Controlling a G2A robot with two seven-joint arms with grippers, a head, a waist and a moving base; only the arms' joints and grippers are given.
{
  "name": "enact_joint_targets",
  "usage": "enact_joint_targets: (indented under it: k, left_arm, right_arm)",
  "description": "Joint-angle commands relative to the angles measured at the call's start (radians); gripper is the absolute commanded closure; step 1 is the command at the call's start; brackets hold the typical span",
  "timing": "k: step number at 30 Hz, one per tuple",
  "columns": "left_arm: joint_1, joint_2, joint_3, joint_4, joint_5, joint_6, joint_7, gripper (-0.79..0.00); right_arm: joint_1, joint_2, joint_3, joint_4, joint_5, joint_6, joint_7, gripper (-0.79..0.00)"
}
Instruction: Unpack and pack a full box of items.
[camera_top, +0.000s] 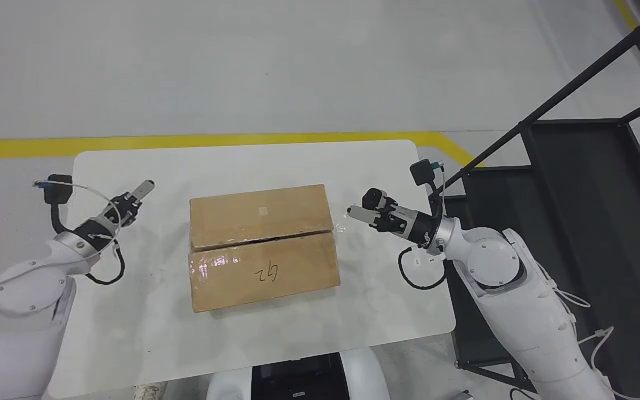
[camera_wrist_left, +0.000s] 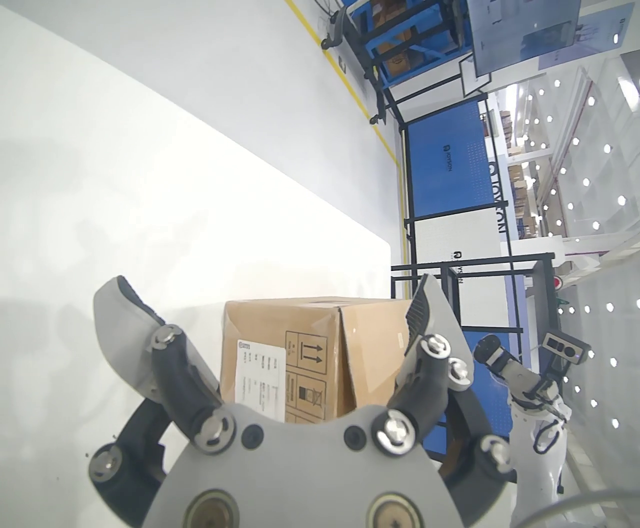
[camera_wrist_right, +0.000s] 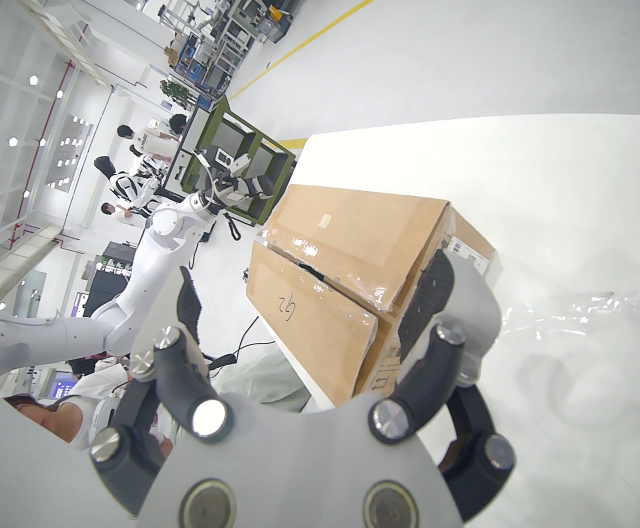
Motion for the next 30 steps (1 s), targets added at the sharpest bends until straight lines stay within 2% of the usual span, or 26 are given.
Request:
enact_joint_targets:
  k: [1,11,23,30]
  left_arm:
    - [-0.018,-0.004,0.025,0.026,0.01,0.001,0.012,-0.785]
    - [-0.158,-0.037,0.19,0.161,-0.051,0.03,-0.041,-0.785]
    - [-0.301,-0.071,0.315,0.225,-0.14,0.021,-0.159,-0.785]
    - [-0.384,-0.093,0.368,0.275,-0.25,0.014,-0.238,-0.785]
  right_arm:
    - [0.0,0.0,0.0,0.0,0.0,0.0,0.0,-0.785]
    - [0.0,0.0,0.0,0.0,0.0,0.0,0.0,-0.785]
    - [0.0,0.0,0.0,0.0,0.0,0.0,0.0,-0.785]
    - [0.0,0.0,0.0,0.0,0.0,0.0,0.0,-0.785]
